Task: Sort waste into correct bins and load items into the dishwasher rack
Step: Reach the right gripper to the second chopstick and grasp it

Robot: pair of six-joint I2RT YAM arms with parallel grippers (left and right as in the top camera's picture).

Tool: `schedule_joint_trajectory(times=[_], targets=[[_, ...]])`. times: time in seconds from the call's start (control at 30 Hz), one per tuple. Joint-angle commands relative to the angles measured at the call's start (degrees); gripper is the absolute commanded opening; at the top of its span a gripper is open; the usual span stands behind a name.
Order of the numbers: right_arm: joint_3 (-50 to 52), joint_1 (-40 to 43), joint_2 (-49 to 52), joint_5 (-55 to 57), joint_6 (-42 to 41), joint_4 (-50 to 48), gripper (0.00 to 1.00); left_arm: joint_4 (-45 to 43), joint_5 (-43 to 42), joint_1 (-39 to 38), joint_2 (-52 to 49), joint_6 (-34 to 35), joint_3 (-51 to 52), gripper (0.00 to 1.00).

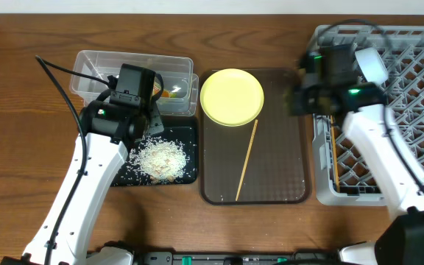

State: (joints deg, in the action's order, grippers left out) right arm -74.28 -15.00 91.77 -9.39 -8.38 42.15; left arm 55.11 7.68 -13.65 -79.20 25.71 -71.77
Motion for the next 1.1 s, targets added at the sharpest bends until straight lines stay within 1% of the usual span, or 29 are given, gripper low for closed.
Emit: schedule_joint_trajectory(times=[0.0, 0.23, 0.33, 0.5, 0.6, 0.67, 0.83, 0.97, 1.07], targets=[[1.4, -6.0, 2.8, 1.6, -5.0, 0.0, 0.5, 0.1, 0.5, 0.1, 0.1, 0.4, -0.3, 0.54], [3.2, -15.5, 11.3, 5.8, -15.3, 1.0, 0.49, 0.1, 0.5, 0.1, 0.1, 0.4, -0.3, 0.54], [3.2, -17.7, 15.0, 7.0, -20.6, 1.7, 0.48, 0.1, 0.5, 0.1, 0.1, 0.3, -0.3, 0.54], [3.2, -18.9, 18.8, 9.2, -26.7, 3.4, 0.47, 0.1, 0.5, 0.1, 0.1, 0.4, -0.3, 0.54], [3.2, -18.8, 19.8, 9.2, -26.8, 3.8, 0.41, 0.1, 0.5, 0.1, 0.1, 0.3, -0.3, 0.54], [3.2, -18.6, 19.9, 9.2, -26.9, 4.2, 0.31, 0.1, 0.5, 0.1, 0.1, 0.3, -0.3, 0.54], [3.2, -18.6, 19.9, 9.2, -26.9, 4.7, 0.09, 0.1, 0.5, 0.1, 0.1, 0.4, -0.3, 0.54], [3.2, -18.4, 19.9, 9.2, -27.0, 5.4, 0.01, 0.1, 0.5, 0.1, 0.1, 0.3, -0.3, 0.54], [3.2, -17.3, 19.8, 9.2, -27.4, 5.7, 0.01, 0.1, 0.5, 0.1, 0.1, 0.3, -0.3, 0.54]])
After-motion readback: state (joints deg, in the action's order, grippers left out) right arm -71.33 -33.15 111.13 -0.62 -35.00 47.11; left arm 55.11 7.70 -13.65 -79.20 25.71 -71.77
